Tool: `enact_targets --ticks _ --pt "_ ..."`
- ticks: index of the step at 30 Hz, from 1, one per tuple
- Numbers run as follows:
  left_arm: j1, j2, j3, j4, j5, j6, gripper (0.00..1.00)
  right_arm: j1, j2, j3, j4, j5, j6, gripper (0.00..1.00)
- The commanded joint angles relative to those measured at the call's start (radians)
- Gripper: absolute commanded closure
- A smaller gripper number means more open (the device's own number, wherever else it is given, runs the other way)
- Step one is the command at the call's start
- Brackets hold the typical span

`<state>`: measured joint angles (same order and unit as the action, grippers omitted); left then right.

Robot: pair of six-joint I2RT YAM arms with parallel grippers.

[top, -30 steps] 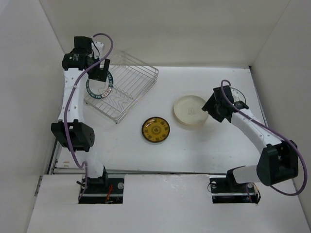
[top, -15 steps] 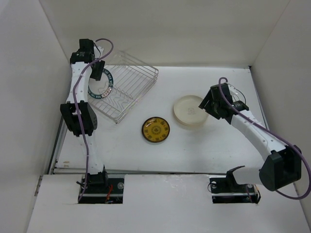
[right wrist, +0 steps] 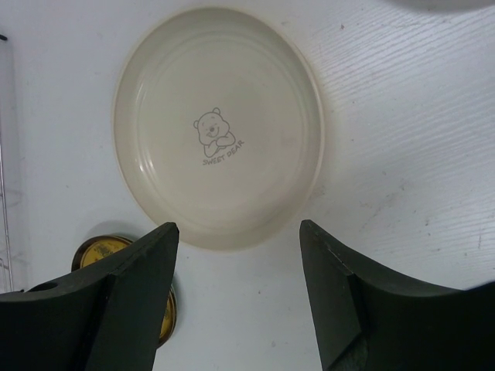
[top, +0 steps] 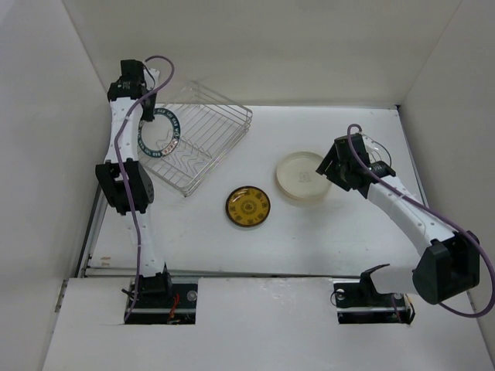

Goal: Unload the plates from the dish rack

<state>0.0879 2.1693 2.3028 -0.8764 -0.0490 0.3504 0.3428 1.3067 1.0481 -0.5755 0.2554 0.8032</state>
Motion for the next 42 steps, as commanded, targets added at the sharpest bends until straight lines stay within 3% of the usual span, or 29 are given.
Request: enact_targets --ticks 1,4,9,14,18,24,29,31,37,42 --pt "0.021 0.023 0.012 0.022 -0.012 -0.028 0.79 0.010 -0.017 0.004 0.014 0.016 -0.012 0.30" --pt "0.030 0.034 -0.003 0.022 0.001 -0.019 0.58 0.010 -0.026 0.004 0.003 0.027 -0.012 0.30" --pt "0.030 0.015 -0.013 0.034 0.001 -0.010 0.41 0.010 -0.026 0.004 0.003 0.027 -0.012 0.30" --pt "0.030 -0.020 -0.052 0.075 0.014 0.009 0.33 0.010 -0.026 0.004 0.003 0.027 -0.012 0.30" --pt "0.030 0.021 -0.043 0.076 -0.006 0.038 0.33 0.010 -0.026 0.004 -0.007 0.027 -0.012 0.30" --pt "0.052 0.107 -0.005 0.007 0.067 0.029 0.49 0.010 -0.046 0.004 -0.026 0.027 -0.012 0.30" --pt "0.052 0.057 -0.054 0.045 0.112 0.001 0.90 0.010 -0.057 -0.005 -0.026 0.027 -0.012 0.30" --pt "0.052 0.023 -0.054 0.045 0.112 0.001 0.98 0.010 -0.057 -0.005 -0.026 0.027 -0.012 0.30" --pt "0.052 -0.066 -0.074 0.036 0.103 0.001 1.00 0.010 -0.057 -0.014 -0.026 0.018 -0.012 0.30" --pt "0.052 -0.176 -0.074 0.036 0.187 -0.027 1.00 0.019 -0.057 -0.003 -0.017 0.008 -0.012 0.30"
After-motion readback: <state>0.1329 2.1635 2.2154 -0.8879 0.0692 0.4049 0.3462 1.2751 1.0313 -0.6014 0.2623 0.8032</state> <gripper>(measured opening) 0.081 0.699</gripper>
